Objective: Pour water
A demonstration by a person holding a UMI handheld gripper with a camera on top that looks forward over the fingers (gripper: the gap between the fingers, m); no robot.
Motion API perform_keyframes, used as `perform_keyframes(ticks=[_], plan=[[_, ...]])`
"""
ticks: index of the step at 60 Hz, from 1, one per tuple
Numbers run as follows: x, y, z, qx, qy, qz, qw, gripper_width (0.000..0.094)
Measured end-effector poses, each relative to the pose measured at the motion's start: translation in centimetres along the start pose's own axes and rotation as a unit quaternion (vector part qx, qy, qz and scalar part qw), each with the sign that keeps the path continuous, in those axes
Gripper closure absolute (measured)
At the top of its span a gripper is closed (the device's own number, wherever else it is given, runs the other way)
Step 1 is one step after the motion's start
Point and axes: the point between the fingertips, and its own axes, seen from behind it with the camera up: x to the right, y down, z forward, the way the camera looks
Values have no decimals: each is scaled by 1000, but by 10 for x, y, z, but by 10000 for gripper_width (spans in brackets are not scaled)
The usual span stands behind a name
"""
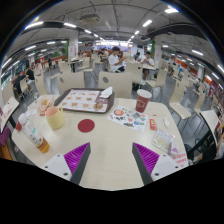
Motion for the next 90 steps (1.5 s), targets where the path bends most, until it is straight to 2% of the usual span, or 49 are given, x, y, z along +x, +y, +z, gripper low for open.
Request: perform_keyframes(ticks=[21, 40, 53, 70, 73, 78, 84, 90], plan=[[-30, 46, -20, -25, 35, 11, 999, 89], [-181, 93, -34, -17, 29, 31, 999, 86], [-290, 70, -3, 31, -10, 44, 999, 87], [-316, 22, 75, 92, 13, 75, 993, 114], [-316, 18, 86, 97, 17, 80, 992, 160], [-319, 12, 95, 111, 12, 85, 990, 370], [-319, 9, 96, 120, 26, 66, 990, 428], [-318, 12, 96, 110, 34, 73, 991, 498]])
